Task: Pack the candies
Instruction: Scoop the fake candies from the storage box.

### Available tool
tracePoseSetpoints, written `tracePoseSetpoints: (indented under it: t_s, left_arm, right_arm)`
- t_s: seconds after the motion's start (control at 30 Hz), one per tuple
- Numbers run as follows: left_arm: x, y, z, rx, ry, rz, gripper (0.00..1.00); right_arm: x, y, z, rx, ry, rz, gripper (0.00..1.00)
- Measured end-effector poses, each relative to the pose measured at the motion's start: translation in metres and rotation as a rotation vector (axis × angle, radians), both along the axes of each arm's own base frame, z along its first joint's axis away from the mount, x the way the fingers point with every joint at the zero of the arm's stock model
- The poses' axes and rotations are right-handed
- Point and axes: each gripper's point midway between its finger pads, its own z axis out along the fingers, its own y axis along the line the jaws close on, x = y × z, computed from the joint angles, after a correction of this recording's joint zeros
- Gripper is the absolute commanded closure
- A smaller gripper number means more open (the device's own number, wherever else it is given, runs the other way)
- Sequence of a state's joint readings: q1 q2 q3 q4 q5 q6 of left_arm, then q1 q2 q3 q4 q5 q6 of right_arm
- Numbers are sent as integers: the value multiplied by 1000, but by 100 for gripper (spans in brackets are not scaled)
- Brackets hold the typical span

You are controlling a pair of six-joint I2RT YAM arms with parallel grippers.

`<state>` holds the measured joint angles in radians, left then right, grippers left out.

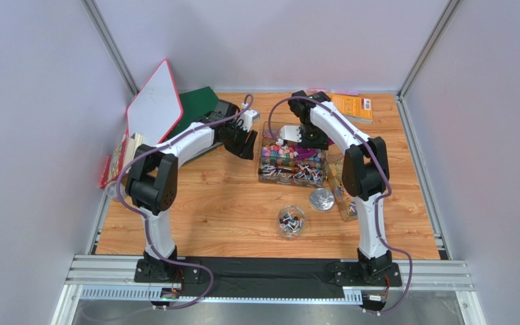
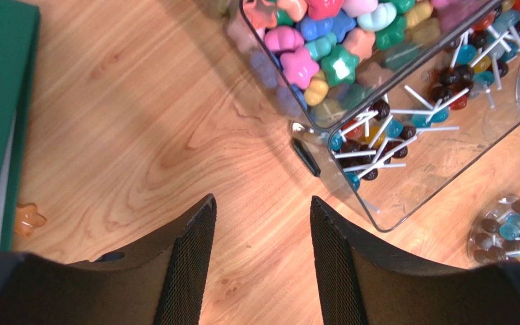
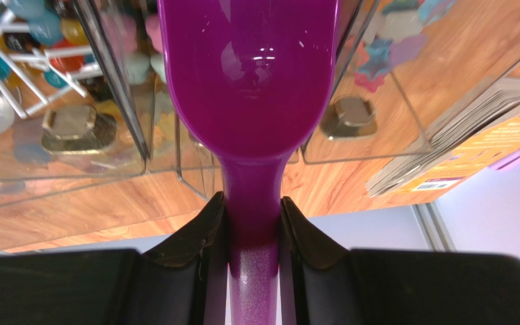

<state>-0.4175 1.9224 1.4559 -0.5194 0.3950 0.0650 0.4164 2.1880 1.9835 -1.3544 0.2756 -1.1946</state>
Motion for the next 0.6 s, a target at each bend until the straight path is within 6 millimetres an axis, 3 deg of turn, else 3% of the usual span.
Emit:
tracePoseSetpoints:
  t_s: [0.27,0.6]
  left_arm:
    - [-16,7,-19,24,50,1,40]
    - [-14,13,4,24,-20,17,39]
  right_arm:
    - [1,27,-6,8,-11,25,100]
    - [2,33,-15,-11,19,4,100]
